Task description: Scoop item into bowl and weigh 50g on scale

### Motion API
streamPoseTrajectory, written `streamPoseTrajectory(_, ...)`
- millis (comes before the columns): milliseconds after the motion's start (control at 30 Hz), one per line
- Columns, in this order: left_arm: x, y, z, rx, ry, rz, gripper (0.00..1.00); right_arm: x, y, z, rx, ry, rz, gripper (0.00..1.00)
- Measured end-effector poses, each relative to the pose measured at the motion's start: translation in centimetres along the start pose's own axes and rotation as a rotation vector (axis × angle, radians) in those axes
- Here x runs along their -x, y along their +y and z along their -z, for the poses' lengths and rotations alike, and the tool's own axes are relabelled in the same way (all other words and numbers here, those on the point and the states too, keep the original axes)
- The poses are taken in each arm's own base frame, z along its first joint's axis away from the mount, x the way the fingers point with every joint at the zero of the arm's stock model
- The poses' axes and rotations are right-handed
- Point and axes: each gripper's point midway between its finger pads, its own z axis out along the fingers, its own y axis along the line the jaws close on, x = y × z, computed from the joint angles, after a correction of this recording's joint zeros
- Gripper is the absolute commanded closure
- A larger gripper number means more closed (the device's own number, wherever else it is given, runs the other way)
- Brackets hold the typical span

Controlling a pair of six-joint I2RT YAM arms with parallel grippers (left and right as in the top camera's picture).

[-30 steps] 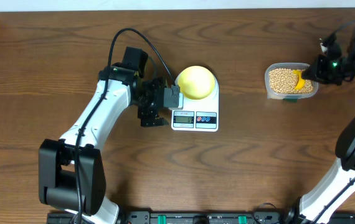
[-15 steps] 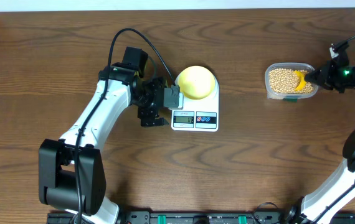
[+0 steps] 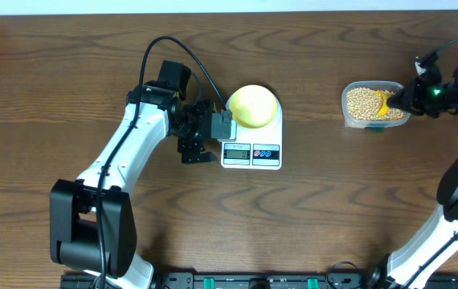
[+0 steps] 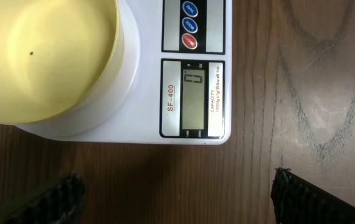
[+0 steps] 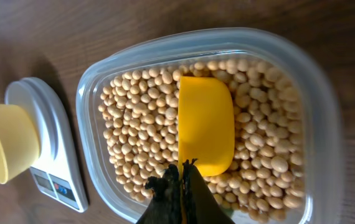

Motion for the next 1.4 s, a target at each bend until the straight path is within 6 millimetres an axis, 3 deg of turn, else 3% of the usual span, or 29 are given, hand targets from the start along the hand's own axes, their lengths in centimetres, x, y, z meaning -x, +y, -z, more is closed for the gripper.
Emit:
streamPoseTrajectory(333,0.0,0.0,0.0,0.0,0.0,0.0,0.02,0.2,0.8,-0.5,-0.038,0.003,0.036,0.99)
streamPoseTrajectory(767,0.0,0.0,0.0,0.0,0.0,0.0,0.02,0.3,1.2,-0.3,0.039,-0.009,0.008,0.99)
streamPoseTrajectory(1267,0.0,0.0,0.0,0.0,0.0,0.0,0.02,0.5,0.8,2.4,0.22,-0.071,-0.091,0.99)
streamPoseTrajectory(1400,0.0,0.0,0.0,0.0,0.0,0.0,0.02,0.4,-0.3,3.4,0.233,-0.091,-0.125,0.99)
